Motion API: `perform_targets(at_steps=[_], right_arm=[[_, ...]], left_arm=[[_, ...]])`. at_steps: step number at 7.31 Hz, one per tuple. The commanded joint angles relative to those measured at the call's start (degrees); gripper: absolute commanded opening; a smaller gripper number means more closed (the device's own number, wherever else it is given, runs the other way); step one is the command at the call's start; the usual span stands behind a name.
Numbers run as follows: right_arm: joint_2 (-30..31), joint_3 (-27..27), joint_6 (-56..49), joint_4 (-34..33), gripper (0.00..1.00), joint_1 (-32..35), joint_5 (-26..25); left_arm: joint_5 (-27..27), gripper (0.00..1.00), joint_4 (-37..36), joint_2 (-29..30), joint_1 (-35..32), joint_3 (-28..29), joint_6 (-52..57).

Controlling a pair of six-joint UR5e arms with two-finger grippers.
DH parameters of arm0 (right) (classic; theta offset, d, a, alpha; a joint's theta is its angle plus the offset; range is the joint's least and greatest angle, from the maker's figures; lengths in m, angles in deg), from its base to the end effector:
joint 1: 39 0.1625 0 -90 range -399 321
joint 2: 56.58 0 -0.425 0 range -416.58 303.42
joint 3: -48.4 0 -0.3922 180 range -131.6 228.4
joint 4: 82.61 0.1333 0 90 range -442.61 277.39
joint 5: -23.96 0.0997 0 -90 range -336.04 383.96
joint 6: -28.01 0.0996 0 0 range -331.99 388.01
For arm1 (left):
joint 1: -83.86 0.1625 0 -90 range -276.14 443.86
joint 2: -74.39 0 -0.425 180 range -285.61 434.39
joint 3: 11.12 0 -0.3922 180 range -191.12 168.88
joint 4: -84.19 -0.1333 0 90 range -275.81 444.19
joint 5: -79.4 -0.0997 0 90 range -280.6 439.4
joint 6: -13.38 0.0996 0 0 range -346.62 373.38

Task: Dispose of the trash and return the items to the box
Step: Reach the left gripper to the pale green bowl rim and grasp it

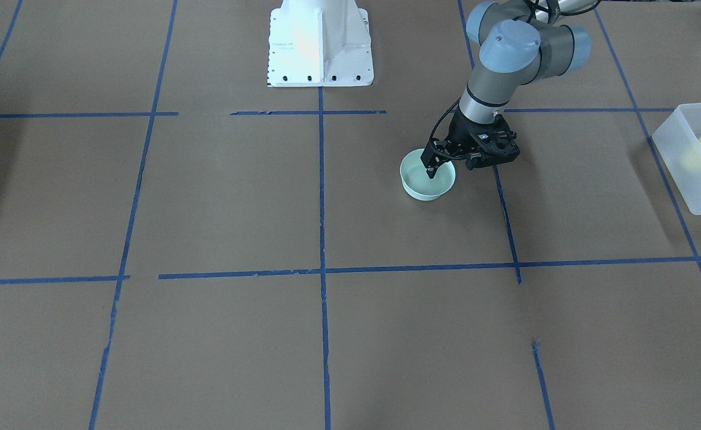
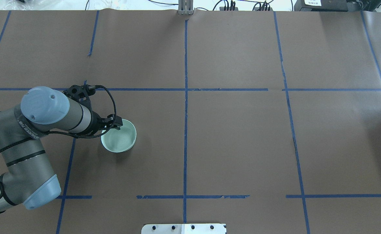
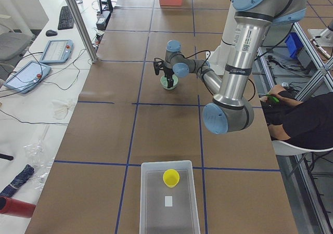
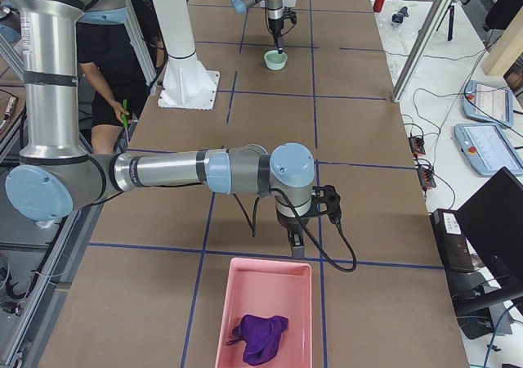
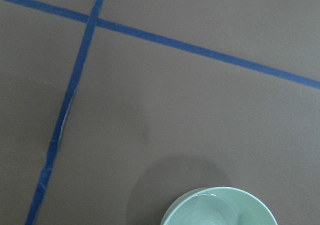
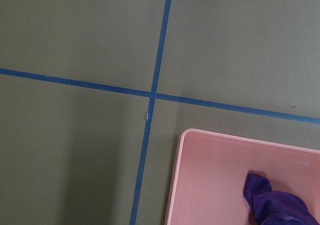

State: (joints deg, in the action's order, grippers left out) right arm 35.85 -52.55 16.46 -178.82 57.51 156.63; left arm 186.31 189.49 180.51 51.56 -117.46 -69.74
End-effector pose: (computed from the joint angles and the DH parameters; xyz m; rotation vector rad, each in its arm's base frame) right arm 0.1189 -0.4619 0.5982 0.1549 -0.7297 -0.0989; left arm 0.4400 -0.4016 0.3505 0.0157 0.8754 -0.2921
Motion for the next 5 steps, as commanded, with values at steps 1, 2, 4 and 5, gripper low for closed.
perform_targets(at_steps=[1, 2, 4, 5], right_arm=[[-0.4, -0.38, -0.05, -0.12, 1.0, -0.19, 1.27], [-0.31, -0.3, -0.05, -0.03, 1.0, -0.36, 1.89], [0.04, -0.3, 0.39, -0.21, 1.0, -1.51, 1.89], [0.04, -0.38, 0.3, -0.21, 1.0, -1.68, 1.81]], left_arm=[[-0.04, 0.94, 1.03, 0.14, 1.28, 2.18, -0.2], [-0.04, 0.9, 2.35, 0.05, 1.54, 3.32, -0.29], [0.49, 0.57, 2.89, -0.04, 1.46, 2.72, -0.29], [0.58, 0.2, 2.89, -0.12, 1.37, 2.55, -0.29]])
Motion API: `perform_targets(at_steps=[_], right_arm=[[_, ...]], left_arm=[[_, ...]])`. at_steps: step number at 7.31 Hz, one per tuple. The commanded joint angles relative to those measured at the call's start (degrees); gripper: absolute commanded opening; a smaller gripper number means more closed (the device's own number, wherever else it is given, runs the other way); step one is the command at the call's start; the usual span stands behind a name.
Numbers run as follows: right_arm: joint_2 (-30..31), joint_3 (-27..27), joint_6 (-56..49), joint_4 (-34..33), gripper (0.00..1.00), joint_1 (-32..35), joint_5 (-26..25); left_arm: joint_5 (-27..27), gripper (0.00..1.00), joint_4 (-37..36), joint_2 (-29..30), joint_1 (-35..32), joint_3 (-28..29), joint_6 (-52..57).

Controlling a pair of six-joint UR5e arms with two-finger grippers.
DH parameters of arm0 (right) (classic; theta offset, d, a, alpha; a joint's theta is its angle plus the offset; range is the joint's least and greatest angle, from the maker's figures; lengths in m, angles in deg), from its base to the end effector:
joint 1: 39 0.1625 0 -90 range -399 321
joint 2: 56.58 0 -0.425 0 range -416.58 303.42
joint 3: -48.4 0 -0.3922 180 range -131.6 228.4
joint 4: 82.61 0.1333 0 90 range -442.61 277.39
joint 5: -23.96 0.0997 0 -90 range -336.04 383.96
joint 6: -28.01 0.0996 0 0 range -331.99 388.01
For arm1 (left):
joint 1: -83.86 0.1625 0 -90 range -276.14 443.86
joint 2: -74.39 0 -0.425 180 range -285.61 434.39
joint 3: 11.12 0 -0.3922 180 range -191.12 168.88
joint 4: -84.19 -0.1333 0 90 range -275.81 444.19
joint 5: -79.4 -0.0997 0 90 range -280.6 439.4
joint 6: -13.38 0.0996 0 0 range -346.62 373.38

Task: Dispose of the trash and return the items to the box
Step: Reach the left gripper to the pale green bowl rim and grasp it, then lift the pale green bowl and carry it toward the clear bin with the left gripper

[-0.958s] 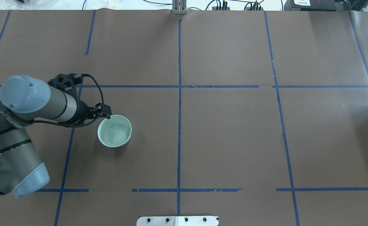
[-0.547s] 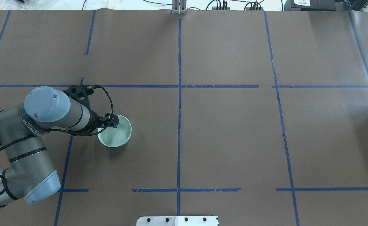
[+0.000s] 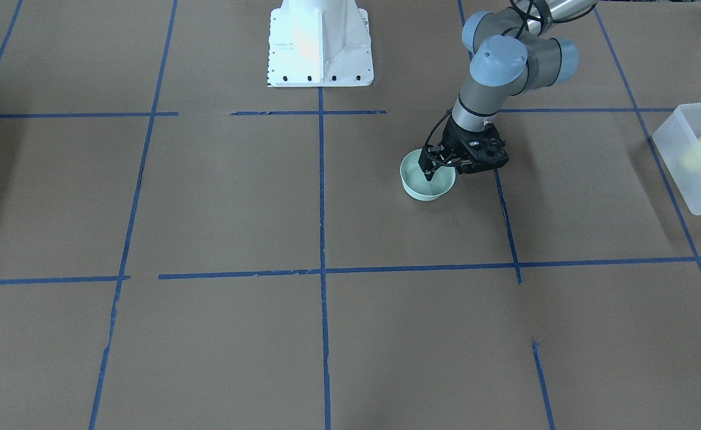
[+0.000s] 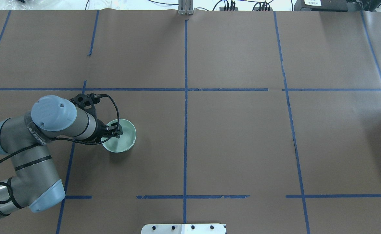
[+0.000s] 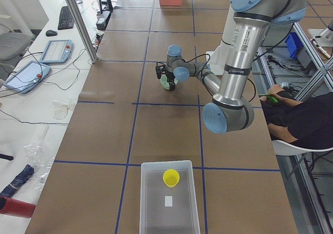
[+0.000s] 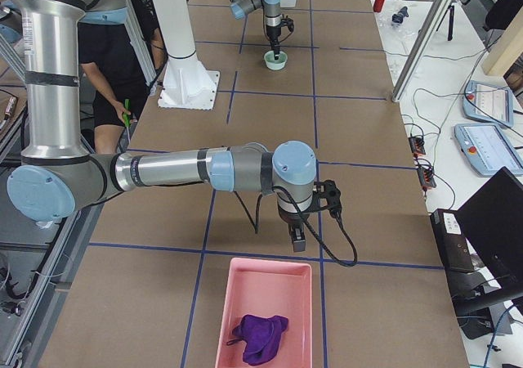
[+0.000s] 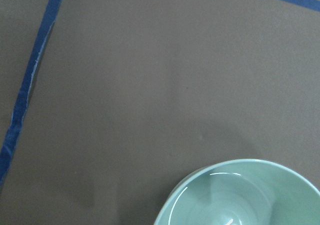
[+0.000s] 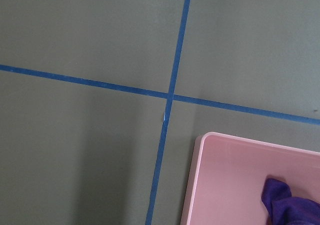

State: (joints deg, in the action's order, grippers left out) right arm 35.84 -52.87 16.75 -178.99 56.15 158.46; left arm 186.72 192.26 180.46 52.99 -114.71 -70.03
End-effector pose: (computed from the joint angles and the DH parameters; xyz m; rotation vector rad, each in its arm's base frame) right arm 0.1056 -0.4646 0.5935 0.1514 -0.7632 -0.1179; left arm 0.4583 -0.3947 0.3670 -0.0041 0.8764 -0.2705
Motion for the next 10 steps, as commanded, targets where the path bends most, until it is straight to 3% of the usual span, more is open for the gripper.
perform_targets(at_steps=[1, 3, 4, 5, 7, 10], right_arm=[[0.22, 0.03, 0.01, -0.21, 1.0, -0.41, -0.2], [0.75, -0.15, 0.36, 0.05, 1.0, -0.41, -0.29], [0.75, -0.15, 0.45, 0.13, 1.0, -0.76, -0.2], [0.75, -0.15, 2.01, 0.14, 1.0, -1.54, -0.29], [1.53, -0.67, 3.87, 0.31, 1.0, -3.39, -0.55], [5.05, 0.01, 3.96, 9.16, 1.0, -3.66, -0.55]], left_arm=[[0.17, 0.0, 0.12, -0.25, -0.07, -0.3, 0.34], [0.26, 0.0, -0.49, -0.43, -0.33, -2.48, -0.26], [0.43, 0.0, -2.41, -1.56, -0.77, -6.76, -0.7], [4.18, 0.0, -5.48, -2.79, -2.08, -11.59, -0.62], [6.23, 0.0, -7.18, -2.54, -11.89, -13.3, 1.56], [9.91, 0.0, -14.45, -2.97, -24.72, -13.31, 22.86]])
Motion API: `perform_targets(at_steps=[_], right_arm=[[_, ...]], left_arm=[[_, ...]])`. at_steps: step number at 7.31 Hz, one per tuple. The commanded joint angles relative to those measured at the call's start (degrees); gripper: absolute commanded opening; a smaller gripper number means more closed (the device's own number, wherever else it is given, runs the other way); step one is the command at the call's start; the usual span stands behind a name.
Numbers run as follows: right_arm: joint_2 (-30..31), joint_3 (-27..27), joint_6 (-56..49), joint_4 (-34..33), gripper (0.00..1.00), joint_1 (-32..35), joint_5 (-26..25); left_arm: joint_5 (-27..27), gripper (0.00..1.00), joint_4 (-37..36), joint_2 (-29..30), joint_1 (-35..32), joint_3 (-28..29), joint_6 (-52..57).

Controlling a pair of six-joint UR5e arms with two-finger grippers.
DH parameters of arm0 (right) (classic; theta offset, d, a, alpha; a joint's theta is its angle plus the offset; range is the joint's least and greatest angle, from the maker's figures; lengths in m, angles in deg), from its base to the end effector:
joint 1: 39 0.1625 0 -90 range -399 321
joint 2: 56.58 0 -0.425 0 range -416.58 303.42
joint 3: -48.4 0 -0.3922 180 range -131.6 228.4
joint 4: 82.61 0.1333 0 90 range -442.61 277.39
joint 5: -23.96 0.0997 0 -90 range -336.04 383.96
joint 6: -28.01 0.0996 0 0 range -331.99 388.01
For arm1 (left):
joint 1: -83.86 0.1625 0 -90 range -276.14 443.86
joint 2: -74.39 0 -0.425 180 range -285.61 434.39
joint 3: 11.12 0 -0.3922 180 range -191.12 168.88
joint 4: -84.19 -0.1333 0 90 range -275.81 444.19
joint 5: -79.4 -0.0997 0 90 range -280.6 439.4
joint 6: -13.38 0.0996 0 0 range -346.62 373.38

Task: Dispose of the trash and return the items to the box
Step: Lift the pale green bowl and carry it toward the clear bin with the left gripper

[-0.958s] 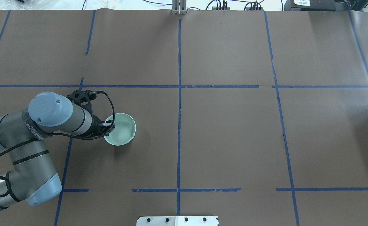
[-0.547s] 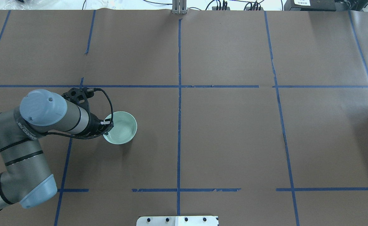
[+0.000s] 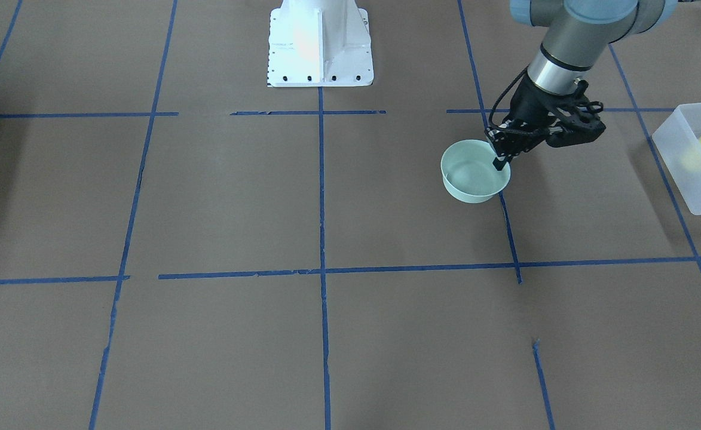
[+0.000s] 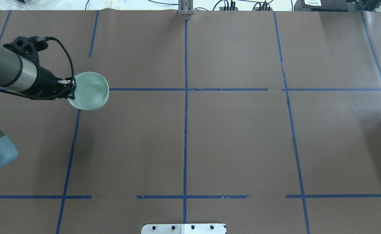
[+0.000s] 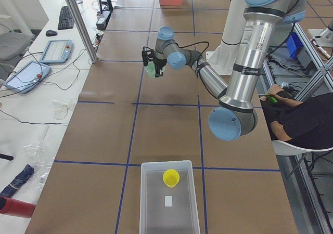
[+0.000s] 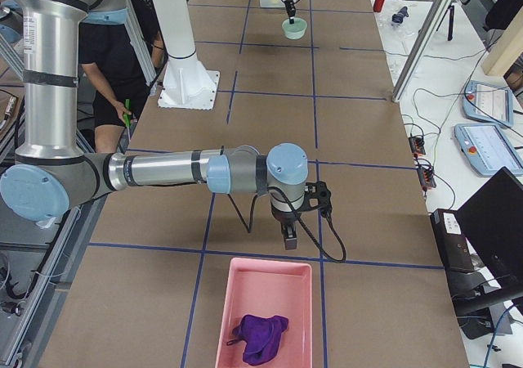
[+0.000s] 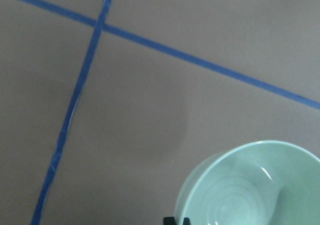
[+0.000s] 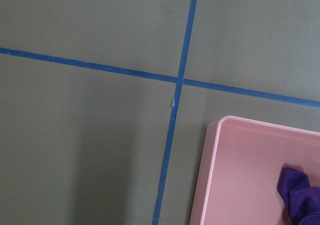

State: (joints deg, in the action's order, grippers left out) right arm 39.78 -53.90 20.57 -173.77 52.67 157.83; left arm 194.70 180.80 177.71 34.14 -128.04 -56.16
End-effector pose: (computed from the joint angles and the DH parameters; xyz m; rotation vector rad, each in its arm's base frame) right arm 0.0773 -0.4463 0.6075 0.1399 -0.7570 -0.1276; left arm 0.2742 -0.4639 0.3116 0.1217 0.8996 -0.2949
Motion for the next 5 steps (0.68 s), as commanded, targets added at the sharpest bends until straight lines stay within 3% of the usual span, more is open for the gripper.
perform_targets(at_steps=[1, 3, 5], right_arm=[[0.5, 1.14, 1.36, 3.79, 1.0, -0.17, 0.26], [-0.64, 2.02, 5.15, 3.71, 1.0, -0.26, 0.69], [-3.53, 4.47, 5.5, 3.27, 1.0, -0.26, 3.76]], left_arm=[[2.2, 0.0, -4.48, -1.54, -9.75, 0.12, 15.85], [4.64, 0.0, -4.5, -3.57, -15.9, 3.61, 28.16], [9.22, 0.0, -4.5, -3.83, -26.61, 10.72, 44.42]])
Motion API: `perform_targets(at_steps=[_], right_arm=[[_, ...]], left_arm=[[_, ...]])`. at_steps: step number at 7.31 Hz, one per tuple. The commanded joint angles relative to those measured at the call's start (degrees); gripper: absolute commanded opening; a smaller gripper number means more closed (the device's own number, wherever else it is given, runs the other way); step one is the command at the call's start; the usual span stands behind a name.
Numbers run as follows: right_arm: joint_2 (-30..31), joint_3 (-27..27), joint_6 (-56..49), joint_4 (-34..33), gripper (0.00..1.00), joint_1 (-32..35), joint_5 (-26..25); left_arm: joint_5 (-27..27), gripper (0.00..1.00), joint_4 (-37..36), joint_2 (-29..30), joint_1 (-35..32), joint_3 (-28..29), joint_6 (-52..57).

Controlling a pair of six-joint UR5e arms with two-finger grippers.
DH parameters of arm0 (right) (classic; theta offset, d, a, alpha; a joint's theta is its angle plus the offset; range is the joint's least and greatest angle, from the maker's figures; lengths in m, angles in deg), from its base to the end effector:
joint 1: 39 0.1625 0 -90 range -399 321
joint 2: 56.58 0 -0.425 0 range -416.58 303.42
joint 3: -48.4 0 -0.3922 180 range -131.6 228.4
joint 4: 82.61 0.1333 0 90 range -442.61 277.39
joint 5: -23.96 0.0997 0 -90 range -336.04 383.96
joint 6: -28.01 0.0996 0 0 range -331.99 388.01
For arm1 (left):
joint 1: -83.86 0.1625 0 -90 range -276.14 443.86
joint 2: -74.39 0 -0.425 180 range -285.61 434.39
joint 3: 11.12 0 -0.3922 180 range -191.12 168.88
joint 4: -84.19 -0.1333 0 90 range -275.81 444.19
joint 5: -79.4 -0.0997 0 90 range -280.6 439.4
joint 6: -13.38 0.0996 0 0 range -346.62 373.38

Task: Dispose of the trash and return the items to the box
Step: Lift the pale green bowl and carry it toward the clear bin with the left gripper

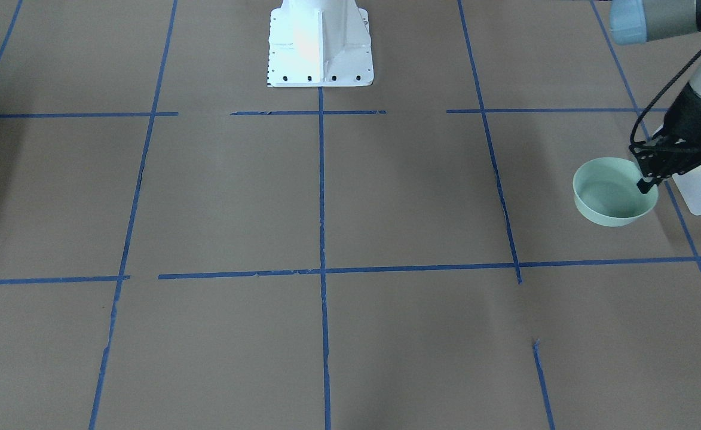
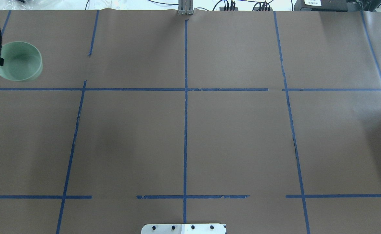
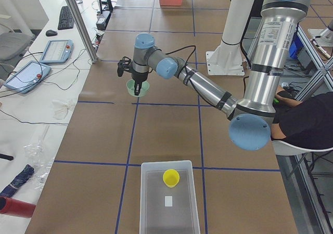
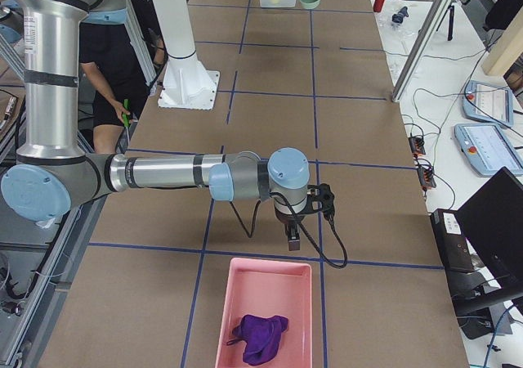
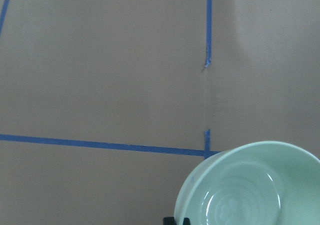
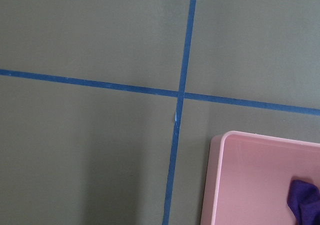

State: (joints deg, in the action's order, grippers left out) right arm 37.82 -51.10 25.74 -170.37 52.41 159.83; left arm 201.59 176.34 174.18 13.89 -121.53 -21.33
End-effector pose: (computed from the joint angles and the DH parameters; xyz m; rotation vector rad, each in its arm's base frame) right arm 0.0733 -0.4641 0.6074 0.1468 -0.7952 -0.0655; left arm 0.1098 -0.5353 0.4019 0.2365 0.7375 -0.0847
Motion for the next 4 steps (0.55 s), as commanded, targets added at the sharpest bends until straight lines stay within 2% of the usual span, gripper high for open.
perform_targets(at_steps=[1, 4], right_arm=[[-2.63, 2.98, 0.34, -0.14, 1.0, -0.01, 2.03], [-3.17, 5.11, 0.34, 0.3, 1.0, -0.01, 5.37]], left_arm=[[2.53, 0.0, -0.21, -0.3, -10.85, 8.07, 17.14], [4.99, 0.0, -0.92, -0.3, -24.04, 21.77, 37.81]])
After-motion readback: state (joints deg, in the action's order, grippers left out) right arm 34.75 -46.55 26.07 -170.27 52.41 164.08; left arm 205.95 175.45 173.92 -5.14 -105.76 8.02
